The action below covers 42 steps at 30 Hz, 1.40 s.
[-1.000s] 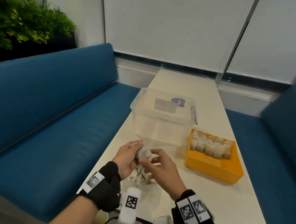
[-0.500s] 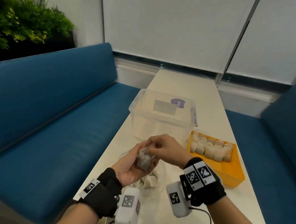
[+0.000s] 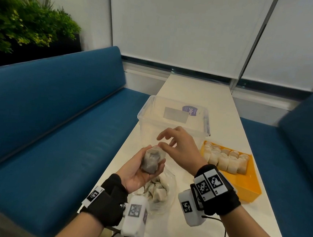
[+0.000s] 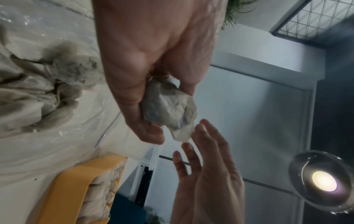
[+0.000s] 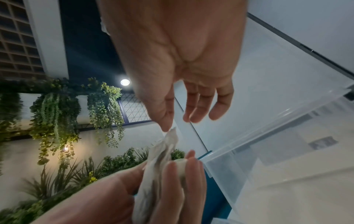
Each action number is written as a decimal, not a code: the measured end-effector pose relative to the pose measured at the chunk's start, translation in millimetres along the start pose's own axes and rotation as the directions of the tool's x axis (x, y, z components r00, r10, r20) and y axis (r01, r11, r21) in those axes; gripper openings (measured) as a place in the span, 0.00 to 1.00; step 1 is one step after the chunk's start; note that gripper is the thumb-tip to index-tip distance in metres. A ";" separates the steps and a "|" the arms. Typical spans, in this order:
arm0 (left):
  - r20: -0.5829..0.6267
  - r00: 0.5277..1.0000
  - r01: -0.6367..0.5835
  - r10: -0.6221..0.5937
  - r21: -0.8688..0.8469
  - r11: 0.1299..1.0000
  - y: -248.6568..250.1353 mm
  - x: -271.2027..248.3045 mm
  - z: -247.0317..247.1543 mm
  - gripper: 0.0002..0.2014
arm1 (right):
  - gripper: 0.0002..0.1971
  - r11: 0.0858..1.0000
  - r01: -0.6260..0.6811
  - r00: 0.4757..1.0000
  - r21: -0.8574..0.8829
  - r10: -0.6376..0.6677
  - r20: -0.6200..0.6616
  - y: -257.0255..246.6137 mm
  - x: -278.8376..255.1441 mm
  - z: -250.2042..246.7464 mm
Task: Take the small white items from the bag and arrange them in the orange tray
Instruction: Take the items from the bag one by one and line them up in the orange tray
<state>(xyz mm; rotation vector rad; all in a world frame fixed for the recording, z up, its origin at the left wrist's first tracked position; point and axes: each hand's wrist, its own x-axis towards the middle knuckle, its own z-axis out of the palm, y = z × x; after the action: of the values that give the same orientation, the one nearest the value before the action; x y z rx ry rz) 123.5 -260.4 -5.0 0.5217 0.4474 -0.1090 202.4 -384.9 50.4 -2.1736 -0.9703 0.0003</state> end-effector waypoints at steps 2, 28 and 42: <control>-0.015 1.000 -0.014 0.014 -0.002 1.000 -0.5 1.0 0.3 0.17 | 0.04 1.000 -0.020 0.999 -0.015 0.019 -0.031 0.5 -0.6 1.2; -0.051 0.996 -0.074 0.073 -0.022 0.997 -17.3 -2.3 32.6 0.23 | 0.01 0.992 -0.105 0.992 0.073 0.100 0.074 6.3 -6.2 -24.3; 0.048 0.990 -0.126 0.134 -0.136 0.983 -11.3 4.3 40.7 0.32 | 0.04 0.986 0.164 0.981 -0.015 -0.162 0.107 -7.8 21.3 -81.7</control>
<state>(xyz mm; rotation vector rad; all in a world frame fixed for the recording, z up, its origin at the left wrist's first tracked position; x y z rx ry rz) 140.6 -290.6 19.4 0.4145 0.3610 0.0313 235.6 -419.3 120.4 -2.1267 -1.2122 0.0255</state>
